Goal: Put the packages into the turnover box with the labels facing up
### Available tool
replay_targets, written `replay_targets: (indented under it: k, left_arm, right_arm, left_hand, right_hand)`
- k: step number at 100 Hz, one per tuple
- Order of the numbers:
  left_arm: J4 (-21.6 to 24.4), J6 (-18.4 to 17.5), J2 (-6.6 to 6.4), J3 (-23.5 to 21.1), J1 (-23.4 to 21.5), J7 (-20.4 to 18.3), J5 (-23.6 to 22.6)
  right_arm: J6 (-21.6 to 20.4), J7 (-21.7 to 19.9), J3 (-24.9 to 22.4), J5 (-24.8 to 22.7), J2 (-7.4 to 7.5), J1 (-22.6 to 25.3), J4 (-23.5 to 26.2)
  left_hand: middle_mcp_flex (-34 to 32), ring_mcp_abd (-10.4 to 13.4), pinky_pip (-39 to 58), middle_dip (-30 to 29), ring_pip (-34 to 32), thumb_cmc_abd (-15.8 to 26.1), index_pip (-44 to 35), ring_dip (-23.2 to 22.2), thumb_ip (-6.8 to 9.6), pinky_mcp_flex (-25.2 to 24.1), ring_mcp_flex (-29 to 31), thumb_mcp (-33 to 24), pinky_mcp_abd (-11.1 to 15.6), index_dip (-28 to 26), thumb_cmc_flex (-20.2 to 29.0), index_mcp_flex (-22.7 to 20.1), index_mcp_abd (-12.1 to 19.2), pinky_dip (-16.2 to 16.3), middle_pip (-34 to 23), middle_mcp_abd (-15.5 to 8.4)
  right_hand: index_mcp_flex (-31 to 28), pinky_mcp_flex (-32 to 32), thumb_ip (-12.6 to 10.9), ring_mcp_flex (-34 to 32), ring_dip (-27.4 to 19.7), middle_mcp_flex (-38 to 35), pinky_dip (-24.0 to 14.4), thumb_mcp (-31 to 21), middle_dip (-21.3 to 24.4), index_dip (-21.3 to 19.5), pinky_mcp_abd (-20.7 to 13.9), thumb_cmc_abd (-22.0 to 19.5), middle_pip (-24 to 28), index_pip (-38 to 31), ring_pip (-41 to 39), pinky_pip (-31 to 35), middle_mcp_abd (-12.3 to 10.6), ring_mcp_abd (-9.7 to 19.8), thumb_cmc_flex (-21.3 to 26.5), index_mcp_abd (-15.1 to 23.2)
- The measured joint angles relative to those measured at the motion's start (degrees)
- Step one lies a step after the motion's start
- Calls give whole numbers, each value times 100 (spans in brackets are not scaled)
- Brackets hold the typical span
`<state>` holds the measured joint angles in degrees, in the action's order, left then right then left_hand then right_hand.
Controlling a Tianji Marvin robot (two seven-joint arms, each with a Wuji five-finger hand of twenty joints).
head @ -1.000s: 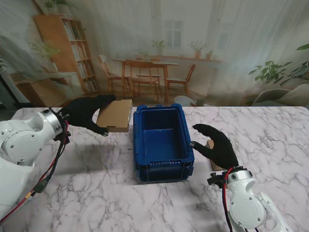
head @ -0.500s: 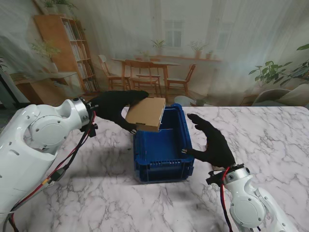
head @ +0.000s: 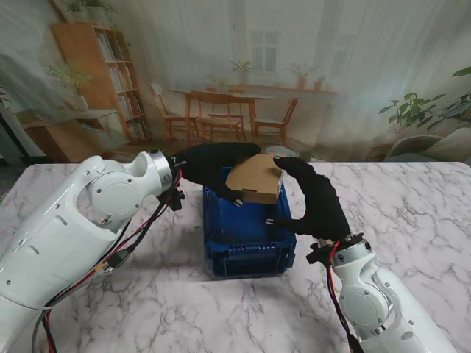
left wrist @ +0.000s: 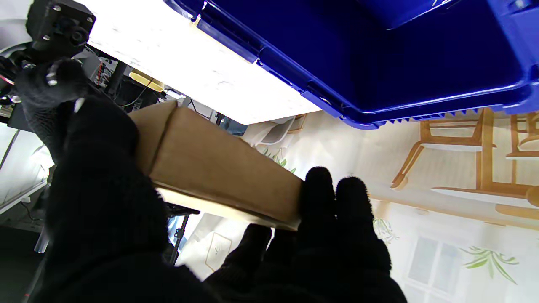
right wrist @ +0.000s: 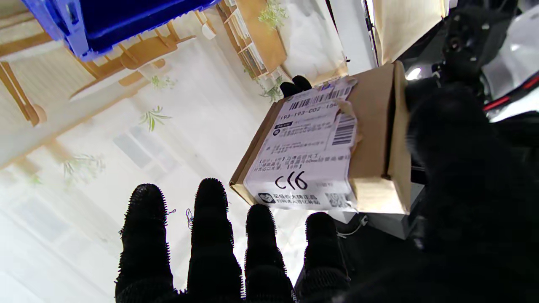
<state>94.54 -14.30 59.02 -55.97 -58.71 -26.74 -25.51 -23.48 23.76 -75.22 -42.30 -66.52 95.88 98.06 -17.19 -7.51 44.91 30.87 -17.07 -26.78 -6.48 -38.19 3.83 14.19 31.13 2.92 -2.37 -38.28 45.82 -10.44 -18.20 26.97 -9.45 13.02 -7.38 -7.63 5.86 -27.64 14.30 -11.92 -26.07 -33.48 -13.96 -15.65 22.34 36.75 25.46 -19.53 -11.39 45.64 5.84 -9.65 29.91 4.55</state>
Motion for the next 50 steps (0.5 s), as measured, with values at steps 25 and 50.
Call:
replay_targets:
  k: [25,50]
  left_arm:
    - [-73,14,8,116,69,-13,91]
    - [-172,136,42,260,130,-8,245]
  right_arm:
    - [-122,402,231,-29,31,-288,-371]
    - [-113,684,425,106,-85,-571,-656]
  left_hand:
    - [-72,-62,51,0,-1,0,-15,0,0,13,59,0,-68,-6,0,-92,1,2,31,50]
    - [-111,-71,55,0,-1,0,-15,0,0,13,70,0,-76,-6,0,-140,17,4,44,52]
  right_hand:
    - [-499,0,-1,12,-255,-149,508,-1194,1,-536,-32,264,-1,-1240,149,274,-435,220,22,762]
    - [-1178,15,-1,17,-345,-618,649,-1804,-123,-1159,-165,344,260,-2170,149,434,-991,417,18,974]
